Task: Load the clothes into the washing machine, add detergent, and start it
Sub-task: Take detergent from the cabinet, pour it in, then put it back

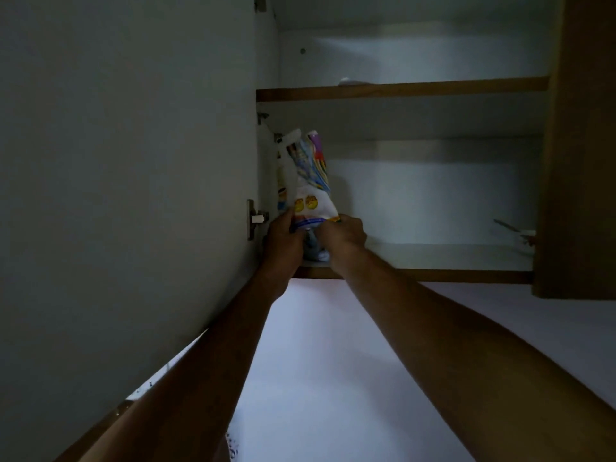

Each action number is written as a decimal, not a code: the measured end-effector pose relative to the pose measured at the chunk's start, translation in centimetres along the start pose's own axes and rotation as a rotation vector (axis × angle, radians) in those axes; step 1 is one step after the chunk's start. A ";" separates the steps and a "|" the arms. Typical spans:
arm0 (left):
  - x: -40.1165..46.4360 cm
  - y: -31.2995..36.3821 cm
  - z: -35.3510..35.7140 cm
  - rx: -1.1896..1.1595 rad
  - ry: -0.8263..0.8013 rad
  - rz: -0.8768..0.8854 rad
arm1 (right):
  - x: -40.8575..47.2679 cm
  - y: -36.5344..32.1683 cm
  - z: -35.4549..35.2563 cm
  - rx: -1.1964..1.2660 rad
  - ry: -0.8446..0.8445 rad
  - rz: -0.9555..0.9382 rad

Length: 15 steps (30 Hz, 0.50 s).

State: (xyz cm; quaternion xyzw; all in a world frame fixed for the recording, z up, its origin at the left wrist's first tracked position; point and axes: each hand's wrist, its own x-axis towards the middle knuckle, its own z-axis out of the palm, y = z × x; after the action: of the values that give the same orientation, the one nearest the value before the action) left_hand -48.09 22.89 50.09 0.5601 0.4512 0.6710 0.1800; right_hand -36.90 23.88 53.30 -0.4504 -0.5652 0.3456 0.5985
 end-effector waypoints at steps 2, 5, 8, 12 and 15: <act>-0.6 0.5 0.3 0.009 -0.017 0.083 | -0.2 0.1 -1.5 0.044 0.017 0.036; -2.3 1.7 1.3 -0.063 -0.038 0.144 | -0.7 -0.4 -4.8 0.035 0.028 0.101; -4.3 3.1 3.6 -0.195 -0.128 0.093 | -1.4 -1.4 -9.1 0.030 0.024 0.164; -7.1 5.6 6.9 -0.300 -0.289 -0.009 | -3.3 -2.1 -15.4 0.070 0.055 0.117; -9.6 7.8 9.9 -0.298 -0.447 0.021 | -4.8 -1.3 -20.7 0.042 0.096 0.137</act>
State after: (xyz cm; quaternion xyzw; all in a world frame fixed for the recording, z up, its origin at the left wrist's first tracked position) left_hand -34.04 15.59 50.32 0.6663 0.2909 0.5916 0.3485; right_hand -17.12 15.89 53.68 -0.4914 -0.4964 0.3754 0.6092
